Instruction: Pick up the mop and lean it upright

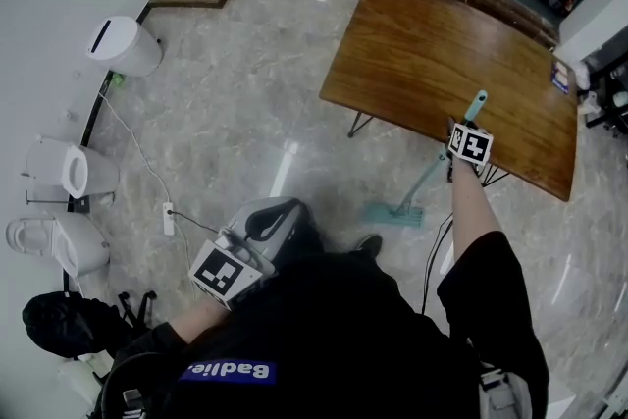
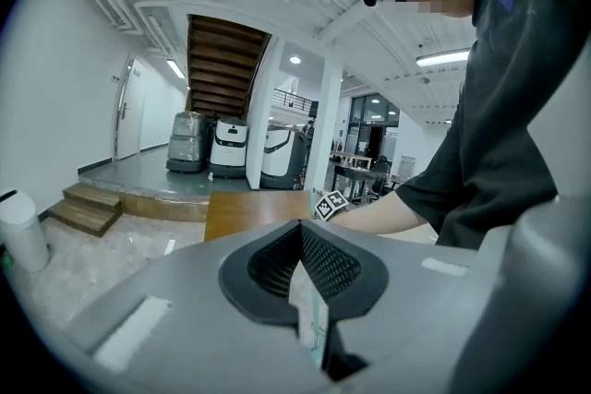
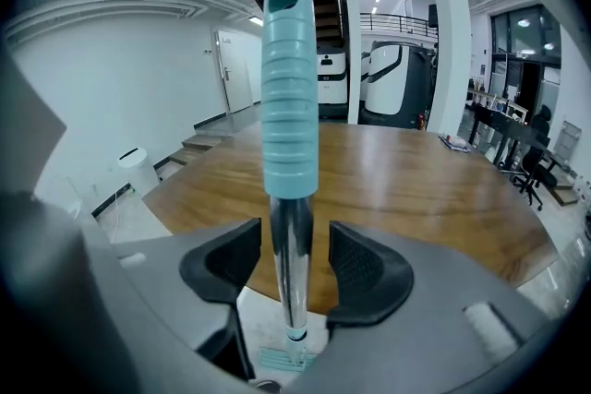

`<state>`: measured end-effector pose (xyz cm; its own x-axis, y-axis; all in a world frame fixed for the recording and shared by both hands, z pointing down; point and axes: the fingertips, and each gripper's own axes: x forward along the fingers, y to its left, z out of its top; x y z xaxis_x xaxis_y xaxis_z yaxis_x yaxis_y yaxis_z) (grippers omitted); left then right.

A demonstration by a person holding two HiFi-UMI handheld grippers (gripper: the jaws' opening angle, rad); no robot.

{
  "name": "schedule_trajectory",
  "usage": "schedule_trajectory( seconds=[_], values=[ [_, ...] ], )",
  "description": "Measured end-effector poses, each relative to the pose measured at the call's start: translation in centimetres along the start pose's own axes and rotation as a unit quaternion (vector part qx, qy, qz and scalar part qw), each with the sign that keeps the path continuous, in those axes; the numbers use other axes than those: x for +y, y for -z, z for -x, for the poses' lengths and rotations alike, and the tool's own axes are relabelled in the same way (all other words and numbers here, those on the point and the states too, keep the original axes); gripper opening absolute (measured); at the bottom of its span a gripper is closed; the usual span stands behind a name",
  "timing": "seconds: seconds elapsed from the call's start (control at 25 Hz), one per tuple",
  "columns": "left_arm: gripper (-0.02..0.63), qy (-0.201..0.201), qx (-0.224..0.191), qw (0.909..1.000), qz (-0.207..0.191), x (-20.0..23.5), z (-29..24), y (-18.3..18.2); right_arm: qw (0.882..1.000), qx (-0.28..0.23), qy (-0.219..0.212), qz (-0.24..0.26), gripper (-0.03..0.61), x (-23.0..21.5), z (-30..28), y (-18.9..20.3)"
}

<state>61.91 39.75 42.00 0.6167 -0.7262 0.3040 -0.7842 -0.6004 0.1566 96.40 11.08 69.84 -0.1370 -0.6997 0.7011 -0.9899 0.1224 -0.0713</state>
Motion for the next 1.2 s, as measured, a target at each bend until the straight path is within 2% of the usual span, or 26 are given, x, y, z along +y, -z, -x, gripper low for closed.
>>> schedule_trajectory(
  seconds=[0.08,0.16,0.2,0.4,0.56,1.2],
  values=[
    [0.02,0.0,0.001,1.0,-0.001,0.1,0.1,0.2,1.0,-0.003,0.005,-0.003,0.201,-0.2,0.0,0.0],
    [0.02,0.001,0.001,1.0,-0.004,0.2,0.2,0.5,1.0,-0.012,0.009,-0.005,0.121,-0.4,0.4,-0.1],
    [0.02,0.003,0.001,1.0,-0.004,0.2,0.1,0.4,1.0,-0.016,0.011,-0.005,0.103,-0.4,0.6,-0.1],
    [0.02,0.013,0.001,0.9999,0.001,-0.2,-0.1,-0.5,1.0,-0.029,0.008,-0.006,0.098,0.0,3.0,0.7],
    [0.02,0.026,-0.013,0.9995,-0.011,-0.1,-0.2,-0.7,0.999,-0.038,-0.002,-0.012,0.098,1.0,5.6,2.0],
    [0.02,0.095,-0.033,0.9947,-0.021,-2.0,-1.8,-2.3,0.998,-0.059,0.0,-0.026,0.098,2.7,16.1,7.6]
  ],
)
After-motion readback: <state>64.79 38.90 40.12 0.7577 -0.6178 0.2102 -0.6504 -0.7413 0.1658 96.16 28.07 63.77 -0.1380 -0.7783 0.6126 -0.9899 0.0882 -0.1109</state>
